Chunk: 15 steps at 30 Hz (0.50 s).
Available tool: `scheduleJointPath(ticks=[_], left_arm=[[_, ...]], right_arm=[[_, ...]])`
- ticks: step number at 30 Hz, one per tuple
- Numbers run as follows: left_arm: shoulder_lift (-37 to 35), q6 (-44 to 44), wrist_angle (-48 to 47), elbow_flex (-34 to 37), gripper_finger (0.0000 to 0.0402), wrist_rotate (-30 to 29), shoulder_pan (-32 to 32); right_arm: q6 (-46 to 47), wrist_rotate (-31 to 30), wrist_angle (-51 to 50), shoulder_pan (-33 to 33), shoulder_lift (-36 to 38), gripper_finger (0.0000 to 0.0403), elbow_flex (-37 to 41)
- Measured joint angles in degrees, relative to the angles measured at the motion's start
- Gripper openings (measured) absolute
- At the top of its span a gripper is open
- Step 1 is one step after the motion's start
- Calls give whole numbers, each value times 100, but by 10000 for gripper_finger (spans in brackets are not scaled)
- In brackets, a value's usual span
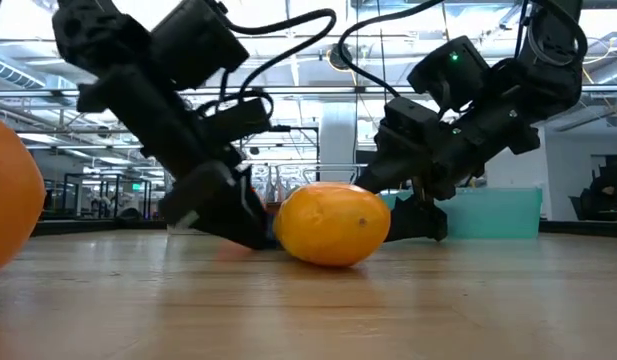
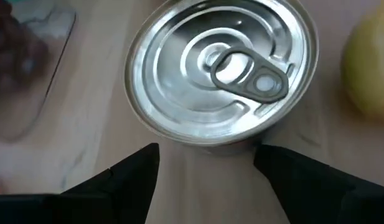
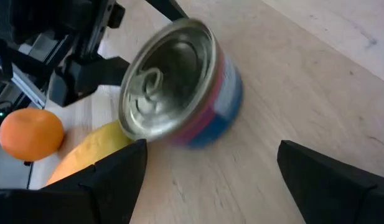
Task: Pick & Place Food Item
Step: Put the blue tuna can into the green bin
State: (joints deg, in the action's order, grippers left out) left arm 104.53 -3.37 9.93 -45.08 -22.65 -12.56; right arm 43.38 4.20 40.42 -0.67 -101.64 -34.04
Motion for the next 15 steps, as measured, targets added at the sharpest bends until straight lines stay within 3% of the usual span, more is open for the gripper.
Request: scheduleJointPath(ticks=[10, 15], left_arm=[[223, 667, 1228, 18, 298, 69, 454], [223, 940, 1391, 11, 298, 244, 627]], right_arm=[[280, 12, 105, -19, -3, 345, -14], [351, -10, 166, -17, -3, 345, -7]])
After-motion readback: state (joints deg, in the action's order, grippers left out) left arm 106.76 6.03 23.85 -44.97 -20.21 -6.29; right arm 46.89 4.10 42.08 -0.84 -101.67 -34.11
